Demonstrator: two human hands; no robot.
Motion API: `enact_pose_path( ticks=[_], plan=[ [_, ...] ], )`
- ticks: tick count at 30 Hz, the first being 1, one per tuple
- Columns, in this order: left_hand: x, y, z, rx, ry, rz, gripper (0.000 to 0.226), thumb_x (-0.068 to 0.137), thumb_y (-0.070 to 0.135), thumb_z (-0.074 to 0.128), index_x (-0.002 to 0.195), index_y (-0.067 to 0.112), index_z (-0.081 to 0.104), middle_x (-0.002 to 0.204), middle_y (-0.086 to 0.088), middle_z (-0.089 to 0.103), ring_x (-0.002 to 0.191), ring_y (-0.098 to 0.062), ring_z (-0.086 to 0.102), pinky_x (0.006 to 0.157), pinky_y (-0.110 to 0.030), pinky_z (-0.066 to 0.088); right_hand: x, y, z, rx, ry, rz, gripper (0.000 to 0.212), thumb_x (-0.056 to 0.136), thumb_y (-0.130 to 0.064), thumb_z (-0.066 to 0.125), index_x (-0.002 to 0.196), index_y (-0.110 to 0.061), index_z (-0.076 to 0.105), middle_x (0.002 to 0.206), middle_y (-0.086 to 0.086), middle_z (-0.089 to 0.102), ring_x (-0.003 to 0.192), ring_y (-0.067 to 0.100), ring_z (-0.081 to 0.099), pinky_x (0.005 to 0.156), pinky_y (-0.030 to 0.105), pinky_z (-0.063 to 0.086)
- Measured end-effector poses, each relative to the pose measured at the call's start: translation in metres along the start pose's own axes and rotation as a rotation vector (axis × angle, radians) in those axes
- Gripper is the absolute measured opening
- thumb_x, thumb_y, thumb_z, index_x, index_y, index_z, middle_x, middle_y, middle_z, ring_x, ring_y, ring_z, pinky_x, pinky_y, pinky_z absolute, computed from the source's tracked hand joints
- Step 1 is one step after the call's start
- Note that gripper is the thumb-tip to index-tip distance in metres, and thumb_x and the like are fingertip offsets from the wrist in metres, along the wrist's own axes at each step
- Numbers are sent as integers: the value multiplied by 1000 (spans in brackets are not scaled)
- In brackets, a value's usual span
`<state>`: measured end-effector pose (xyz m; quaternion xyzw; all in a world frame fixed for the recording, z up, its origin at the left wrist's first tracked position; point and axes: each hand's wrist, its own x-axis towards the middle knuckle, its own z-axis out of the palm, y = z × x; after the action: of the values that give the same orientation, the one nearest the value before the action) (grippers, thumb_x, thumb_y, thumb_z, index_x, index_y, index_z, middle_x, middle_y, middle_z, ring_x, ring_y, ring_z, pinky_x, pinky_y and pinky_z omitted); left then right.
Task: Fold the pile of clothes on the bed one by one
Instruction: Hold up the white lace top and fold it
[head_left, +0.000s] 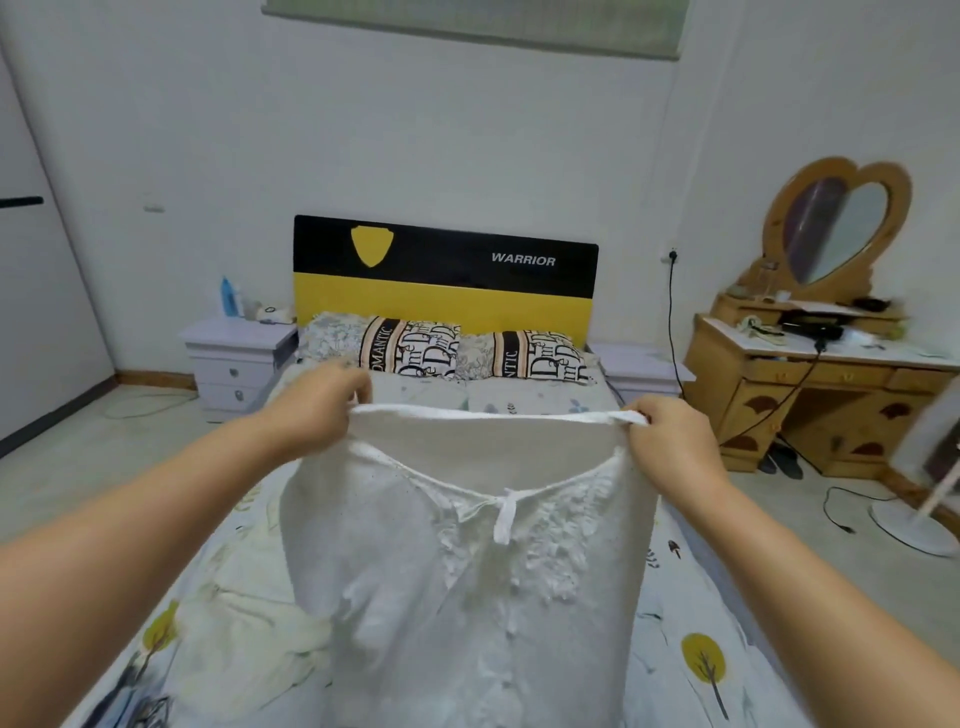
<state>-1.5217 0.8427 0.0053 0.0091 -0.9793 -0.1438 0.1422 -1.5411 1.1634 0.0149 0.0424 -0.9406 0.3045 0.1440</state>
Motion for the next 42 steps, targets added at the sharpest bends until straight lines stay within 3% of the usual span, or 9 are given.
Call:
enact_pose_path(
  ticks=[5,13,16,20,25,28,32,38,42],
  plan=[
    [-8,-19,27,-532,181,-409,33,80,18,69,62,16,41,61,-3,45,59,-21,40,52,-30,27,-1,6,0,72,5,46,29,92,-11,42,67,-16,55,67,2,52,66,21,45,53,31,27],
    [-4,13,31,-1024,-123,-611,36,96,35,45,88,3,59,79,-16,59,72,-28,56,69,-37,42,-8,26,13,317,-98,131,42,89,-9,49,52,-18,31,53,0,28,54,17,25,56,31,15],
    [-2,8,21,-896,-256,-442,31,91,32,56,86,2,62,76,-16,62,68,-26,58,63,-35,45,-8,36,-2,371,-225,235,34,87,-20,61,60,-13,41,55,3,32,52,18,28,53,30,18],
    [-3,-3,0,-751,-417,-230,22,74,15,75,71,10,53,64,-4,58,53,-15,54,45,-24,42,-9,55,-24,638,-535,458,20,85,-12,57,100,-1,65,86,12,66,70,22,61,57,28,50],
    [-5,-10,-13,-693,-563,-141,33,63,0,76,80,9,49,79,-7,53,69,-18,50,55,-22,43,-8,79,-30,732,-503,435,13,85,4,58,76,0,65,77,11,71,66,19,68,55,26,55],
    [-6,-9,-10,-456,-437,-90,17,75,3,73,71,9,58,68,-1,55,61,-13,47,53,-16,37,-9,88,-23,524,-344,300,25,83,-4,65,62,-4,52,65,6,60,60,16,57,54,23,48],
    [-7,-6,3,-570,-215,-158,24,84,13,66,61,10,61,60,-2,57,61,-15,49,57,-23,36,-5,91,-8,391,-143,144,39,85,-21,66,57,-15,40,55,-4,43,51,9,39,49,22,29],
    [-17,-8,30,-687,3,-289,23,93,23,53,88,9,71,98,-20,68,93,-34,60,92,-47,43,-3,91,7,217,14,-29,42,91,-37,53,65,-3,53,61,5,50,58,18,44,56,31,28],
    [-23,-4,29,-581,29,-239,26,91,26,55,75,9,67,64,6,56,62,-10,50,63,-27,38,-6,82,-6,157,60,-99,48,92,-36,49,50,-18,36,48,-5,35,50,16,34,53,32,20]
  ],
)
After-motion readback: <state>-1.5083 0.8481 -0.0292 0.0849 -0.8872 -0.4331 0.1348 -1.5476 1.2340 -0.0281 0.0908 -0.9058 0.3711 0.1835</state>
